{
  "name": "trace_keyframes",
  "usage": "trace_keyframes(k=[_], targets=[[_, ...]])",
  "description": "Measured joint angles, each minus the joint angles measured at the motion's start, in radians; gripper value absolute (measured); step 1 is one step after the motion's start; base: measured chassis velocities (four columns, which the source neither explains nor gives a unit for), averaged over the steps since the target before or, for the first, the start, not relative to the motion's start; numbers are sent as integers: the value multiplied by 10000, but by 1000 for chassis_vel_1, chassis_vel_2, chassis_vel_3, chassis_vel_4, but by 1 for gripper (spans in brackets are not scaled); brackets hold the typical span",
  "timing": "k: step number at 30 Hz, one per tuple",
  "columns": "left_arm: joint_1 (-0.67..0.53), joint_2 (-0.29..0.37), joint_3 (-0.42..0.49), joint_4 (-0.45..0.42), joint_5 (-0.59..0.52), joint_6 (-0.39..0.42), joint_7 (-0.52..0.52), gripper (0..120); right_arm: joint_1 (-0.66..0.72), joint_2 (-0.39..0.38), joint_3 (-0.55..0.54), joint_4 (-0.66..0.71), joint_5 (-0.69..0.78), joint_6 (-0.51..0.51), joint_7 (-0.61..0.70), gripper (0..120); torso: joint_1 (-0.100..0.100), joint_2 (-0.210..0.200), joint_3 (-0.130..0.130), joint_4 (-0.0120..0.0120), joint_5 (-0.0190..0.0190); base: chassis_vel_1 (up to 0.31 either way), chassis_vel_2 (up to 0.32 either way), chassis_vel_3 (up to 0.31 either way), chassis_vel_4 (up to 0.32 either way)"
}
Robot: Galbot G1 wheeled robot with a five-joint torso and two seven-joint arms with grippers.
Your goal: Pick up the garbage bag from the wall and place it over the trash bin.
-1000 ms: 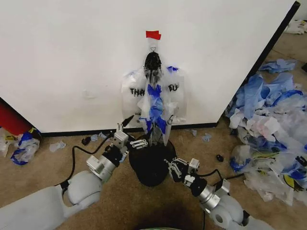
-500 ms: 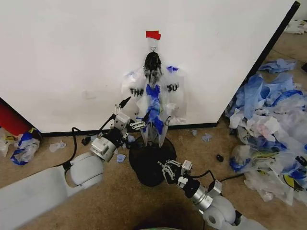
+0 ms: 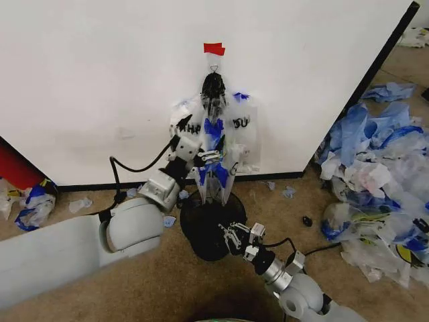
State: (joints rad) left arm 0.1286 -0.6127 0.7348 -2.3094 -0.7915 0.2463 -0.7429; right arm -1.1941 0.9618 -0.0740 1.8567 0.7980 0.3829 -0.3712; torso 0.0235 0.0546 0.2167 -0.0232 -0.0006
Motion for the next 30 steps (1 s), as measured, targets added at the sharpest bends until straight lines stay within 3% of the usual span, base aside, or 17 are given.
trace_keyframes(k=[3,8,11,18,30], targets=[[-300,-470,771,27,-916,556,-768,100,20,41,0,-28,5,-6,52,0,0,-1,1,-5,-8,0,0,0,0],[-408,-1149,1216,657,-1578,649,-1401,100,-79,96,26,-128,-7,2,57,0,0,0,1,-8,-6,0,0,0,0],[-461,-1319,1339,1314,-1243,653,-1441,100,-175,153,53,-173,-29,45,46,0,1,-1,2,-6,-4,0,0,0,0],[-241,-1250,1452,1965,-319,643,-1349,100,-292,107,159,-157,-10,74,14,0,1,-1,2,-3,-8,0,0,0,0],[-82,-1095,1876,1939,259,620,-1251,100,-235,52,165,-122,75,74,9,0,1,0,2,-4,-5,0,0,0,0]])
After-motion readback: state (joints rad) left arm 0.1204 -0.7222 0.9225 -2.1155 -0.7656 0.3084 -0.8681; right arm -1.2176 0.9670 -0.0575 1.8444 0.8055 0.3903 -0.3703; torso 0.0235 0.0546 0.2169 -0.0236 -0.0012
